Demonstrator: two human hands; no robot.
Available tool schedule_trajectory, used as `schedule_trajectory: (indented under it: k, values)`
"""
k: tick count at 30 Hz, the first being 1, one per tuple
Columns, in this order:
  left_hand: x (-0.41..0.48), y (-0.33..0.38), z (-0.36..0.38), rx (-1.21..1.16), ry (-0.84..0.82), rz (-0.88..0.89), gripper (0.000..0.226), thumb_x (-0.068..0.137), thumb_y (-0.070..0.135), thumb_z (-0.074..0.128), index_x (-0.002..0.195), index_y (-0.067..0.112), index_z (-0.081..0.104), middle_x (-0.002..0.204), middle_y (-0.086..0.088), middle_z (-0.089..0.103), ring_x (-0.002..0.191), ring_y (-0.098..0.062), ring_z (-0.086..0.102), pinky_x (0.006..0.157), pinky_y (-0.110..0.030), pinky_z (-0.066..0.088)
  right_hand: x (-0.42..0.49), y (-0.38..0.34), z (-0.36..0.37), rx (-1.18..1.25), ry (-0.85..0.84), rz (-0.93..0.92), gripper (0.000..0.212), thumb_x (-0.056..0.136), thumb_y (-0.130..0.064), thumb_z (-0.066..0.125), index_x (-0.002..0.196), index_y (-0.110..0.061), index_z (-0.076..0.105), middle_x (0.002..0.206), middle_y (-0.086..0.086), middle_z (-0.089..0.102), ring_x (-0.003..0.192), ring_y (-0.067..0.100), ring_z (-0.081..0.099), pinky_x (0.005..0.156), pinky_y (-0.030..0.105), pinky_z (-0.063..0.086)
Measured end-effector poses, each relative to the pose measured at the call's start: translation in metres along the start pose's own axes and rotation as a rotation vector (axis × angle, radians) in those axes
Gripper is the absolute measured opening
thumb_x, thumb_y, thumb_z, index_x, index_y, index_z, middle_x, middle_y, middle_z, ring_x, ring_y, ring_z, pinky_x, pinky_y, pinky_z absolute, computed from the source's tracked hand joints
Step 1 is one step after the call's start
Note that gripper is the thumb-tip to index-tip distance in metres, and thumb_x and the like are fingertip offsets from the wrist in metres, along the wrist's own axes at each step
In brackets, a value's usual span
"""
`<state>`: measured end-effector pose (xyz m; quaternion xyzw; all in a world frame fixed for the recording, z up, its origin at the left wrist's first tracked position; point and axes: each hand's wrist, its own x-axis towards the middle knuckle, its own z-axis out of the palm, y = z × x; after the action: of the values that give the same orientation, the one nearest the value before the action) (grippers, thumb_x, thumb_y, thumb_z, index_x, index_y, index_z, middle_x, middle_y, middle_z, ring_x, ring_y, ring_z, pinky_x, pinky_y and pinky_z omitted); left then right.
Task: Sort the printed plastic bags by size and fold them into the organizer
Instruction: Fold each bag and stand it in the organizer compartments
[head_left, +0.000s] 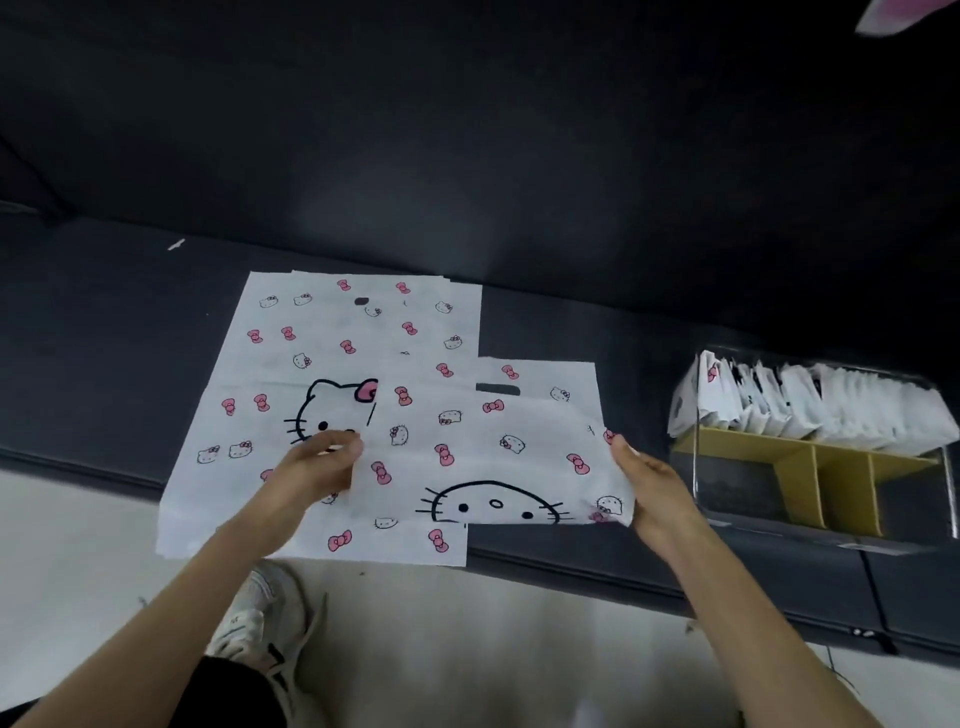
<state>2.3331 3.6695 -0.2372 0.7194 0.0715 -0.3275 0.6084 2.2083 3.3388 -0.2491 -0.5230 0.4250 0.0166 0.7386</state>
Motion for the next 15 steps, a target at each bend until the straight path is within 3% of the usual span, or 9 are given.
schedule_trajectory:
  k: [3, 5, 8, 11, 15]
  values:
    - [0.010, -0.017, 0.029, 0.148, 0.089, -0.010, 0.028, 0.076, 0.037, 0.075, 0.089, 0.024, 0.054, 0.084, -0.002, 0.050, 0.076, -0.018, 0.047, 0.068, -0.025, 0.034, 0.027, -0.001, 0.000, -0.050, 0.081, 0.045, 0.064, 0.071, -0.061, 0.065, 0.111, -0.011, 0.066, 0.111, 0.011, 0.069, 0.099, 0.029, 0.066, 0.084, 0.046, 0.055]
    - [0.017, -0.025, 0.043, 0.232, 0.215, 0.048, 0.027, 0.084, 0.032, 0.072, 0.096, 0.016, 0.054, 0.075, -0.002, 0.040, 0.070, -0.020, 0.037, 0.058, -0.026, 0.028, 0.030, -0.005, -0.004, -0.064, 0.009, 0.026, 0.066, 0.070, -0.068, 0.061, 0.115, -0.019, 0.064, 0.111, 0.006, 0.070, 0.103, 0.026, 0.066, 0.089, 0.046, 0.053]
    - [0.028, -0.029, 0.049, 0.251, 0.388, 0.079, 0.024, 0.090, 0.025, 0.063, 0.098, 0.008, 0.049, 0.073, -0.005, 0.045, 0.070, -0.022, 0.040, 0.057, -0.030, 0.030, 0.027, -0.001, -0.013, -0.127, -0.086, -0.039, 0.045, 0.080, -0.039, 0.070, 0.115, -0.011, 0.063, 0.109, 0.010, 0.071, 0.097, 0.026, 0.069, 0.077, 0.037, 0.056]
    - [0.035, -0.034, 0.053, 0.429, 0.447, 0.126, 0.019, 0.093, 0.028, 0.058, 0.100, 0.012, 0.049, 0.064, -0.004, 0.051, 0.063, -0.027, 0.047, 0.057, -0.029, 0.035, 0.028, 0.016, -0.016, -0.338, 0.077, -0.103, 0.010, 0.084, -0.008, 0.069, 0.094, -0.005, 0.069, 0.092, 0.014, 0.072, 0.078, 0.023, 0.067, 0.071, 0.033, 0.055]
    - [0.043, -0.042, 0.055, 0.652, 0.512, 0.150, 0.023, 0.095, 0.028, 0.051, 0.114, 0.016, 0.047, 0.070, -0.004, 0.066, 0.068, -0.031, 0.059, 0.056, -0.032, 0.040, 0.030, 0.034, -0.014, -0.497, 0.282, -0.187, 0.008, 0.083, -0.008, 0.068, 0.077, -0.004, 0.064, 0.076, 0.013, 0.070, 0.071, 0.025, 0.062, 0.067, 0.034, 0.050]
